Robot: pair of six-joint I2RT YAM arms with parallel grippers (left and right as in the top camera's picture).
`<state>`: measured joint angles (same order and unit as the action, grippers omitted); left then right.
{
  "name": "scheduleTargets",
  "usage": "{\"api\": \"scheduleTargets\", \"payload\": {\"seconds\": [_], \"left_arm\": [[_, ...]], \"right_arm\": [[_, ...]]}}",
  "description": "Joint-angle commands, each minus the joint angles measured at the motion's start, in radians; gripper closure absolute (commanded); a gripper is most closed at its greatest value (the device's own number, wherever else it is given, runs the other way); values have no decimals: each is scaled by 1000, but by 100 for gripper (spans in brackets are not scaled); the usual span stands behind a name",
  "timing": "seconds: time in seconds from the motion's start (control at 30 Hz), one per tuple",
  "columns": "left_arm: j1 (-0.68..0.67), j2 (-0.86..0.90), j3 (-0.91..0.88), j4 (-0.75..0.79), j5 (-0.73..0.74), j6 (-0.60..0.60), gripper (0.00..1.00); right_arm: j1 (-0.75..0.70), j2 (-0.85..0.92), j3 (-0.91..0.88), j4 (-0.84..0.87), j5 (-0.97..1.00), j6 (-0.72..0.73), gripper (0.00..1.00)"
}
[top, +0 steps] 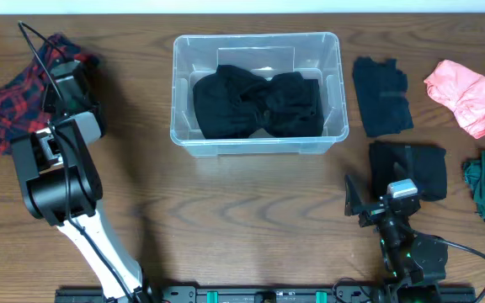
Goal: Pack container
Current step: 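Return the left gripper to the plaid shirt and grasp it, then carry the plaid shirt with the left gripper into the bin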
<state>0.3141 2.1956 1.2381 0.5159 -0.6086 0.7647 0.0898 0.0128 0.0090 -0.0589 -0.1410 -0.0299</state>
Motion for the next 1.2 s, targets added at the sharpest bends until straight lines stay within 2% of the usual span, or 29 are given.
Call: {"api": "scheduleTargets", "payload": {"seconds": [0.0,0.3,0.63,0.83,0.97,1.17], "left_arm": [[-19,-56,3,9,-108,-56,94],[-166,-323,3,-95,-133,-54,94],[-468,-591,3,-224,-133,111,94],[-668,-626,3,-296,-106,189,94],[-771,-626,3,-370,-17,188,94],[-886,-613,3,-379,47,188,94]], "right_arm": [[-14,-6,-3,-2,3,14,1],[-14,-6,-3,-2,3,14,1],[-14,-6,-3,-2,3,14,1],[-14,-6,-3,-2,3,14,1],[-14,-6,-3,-2,3,14,1],[-14,-6,-3,-2,3,14,1]]}}
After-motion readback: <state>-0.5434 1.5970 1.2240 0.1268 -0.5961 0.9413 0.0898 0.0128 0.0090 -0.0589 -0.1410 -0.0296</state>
